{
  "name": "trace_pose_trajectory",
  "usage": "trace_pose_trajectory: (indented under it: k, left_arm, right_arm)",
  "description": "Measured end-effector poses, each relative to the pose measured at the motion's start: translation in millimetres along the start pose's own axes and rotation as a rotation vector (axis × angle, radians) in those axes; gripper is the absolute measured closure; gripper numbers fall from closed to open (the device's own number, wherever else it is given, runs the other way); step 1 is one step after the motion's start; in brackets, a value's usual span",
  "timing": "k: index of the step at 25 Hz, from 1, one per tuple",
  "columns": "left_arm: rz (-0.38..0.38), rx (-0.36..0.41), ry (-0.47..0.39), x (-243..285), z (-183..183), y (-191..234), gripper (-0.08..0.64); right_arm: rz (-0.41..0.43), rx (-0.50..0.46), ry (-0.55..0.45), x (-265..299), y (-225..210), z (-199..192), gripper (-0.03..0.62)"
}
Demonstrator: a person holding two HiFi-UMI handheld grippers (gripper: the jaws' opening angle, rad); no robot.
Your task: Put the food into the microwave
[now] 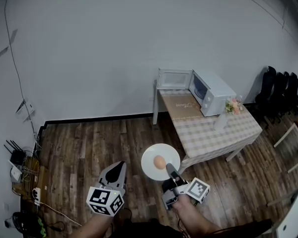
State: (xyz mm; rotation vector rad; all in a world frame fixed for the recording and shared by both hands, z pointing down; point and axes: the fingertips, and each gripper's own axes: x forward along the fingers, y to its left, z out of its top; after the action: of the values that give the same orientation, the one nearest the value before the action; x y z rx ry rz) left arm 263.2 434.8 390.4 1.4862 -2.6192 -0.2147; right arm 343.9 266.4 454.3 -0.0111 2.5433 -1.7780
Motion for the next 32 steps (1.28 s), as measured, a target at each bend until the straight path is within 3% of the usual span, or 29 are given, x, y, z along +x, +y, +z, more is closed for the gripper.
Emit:
trace_pose_trajectory:
  k: [17, 26, 32]
  left_arm:
    - [-0.045, -0.041, 0.009, -32, -9, 57, 0.552]
    - [-0.036, -0.055, 0.018, -9, -10, 76, 0.552]
    - [-0.02, -0.037, 0.028, 28, -9, 83, 0.552]
  right_arm:
    - [-0.009, 0.011, -0.018, 32, 9, -56, 0.565]
    - [-0.004, 0.022, -0.004, 63, -1, -48, 0.565]
    - [0.031, 0.026, 0.008, 93, -10, -23, 0.565]
